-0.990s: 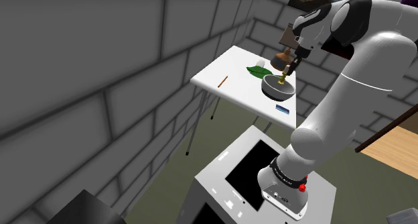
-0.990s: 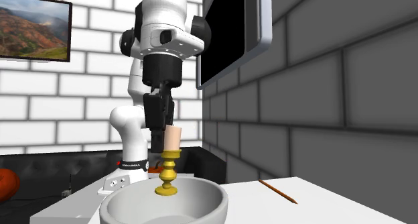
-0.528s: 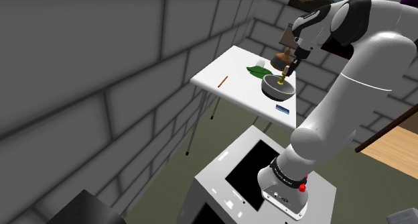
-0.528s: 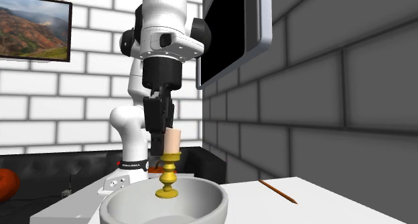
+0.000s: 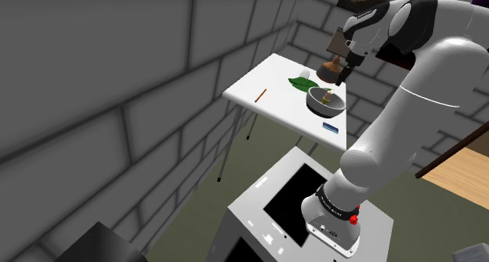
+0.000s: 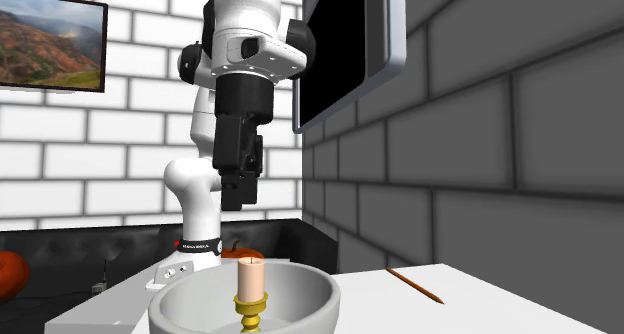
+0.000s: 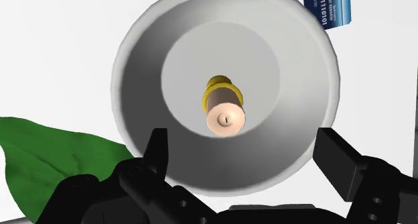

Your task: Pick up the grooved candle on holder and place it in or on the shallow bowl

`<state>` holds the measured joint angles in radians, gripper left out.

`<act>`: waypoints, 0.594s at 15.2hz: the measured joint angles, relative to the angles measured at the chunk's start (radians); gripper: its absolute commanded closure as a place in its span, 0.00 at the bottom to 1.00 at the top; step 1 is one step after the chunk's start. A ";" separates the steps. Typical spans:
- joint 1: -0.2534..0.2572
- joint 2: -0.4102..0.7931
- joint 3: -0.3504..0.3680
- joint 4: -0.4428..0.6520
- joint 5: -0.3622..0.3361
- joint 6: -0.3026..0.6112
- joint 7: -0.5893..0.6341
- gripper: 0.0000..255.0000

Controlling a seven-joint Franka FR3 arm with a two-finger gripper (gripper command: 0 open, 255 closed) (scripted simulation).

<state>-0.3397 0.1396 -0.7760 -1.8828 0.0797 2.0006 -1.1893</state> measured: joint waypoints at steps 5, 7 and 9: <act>0.005 -0.027 -0.005 0.062 -0.022 -0.081 0.012 0.00; 0.004 -0.027 -0.005 0.065 -0.022 -0.084 0.012 0.00; 0.004 -0.027 -0.005 0.066 -0.022 -0.085 0.012 0.00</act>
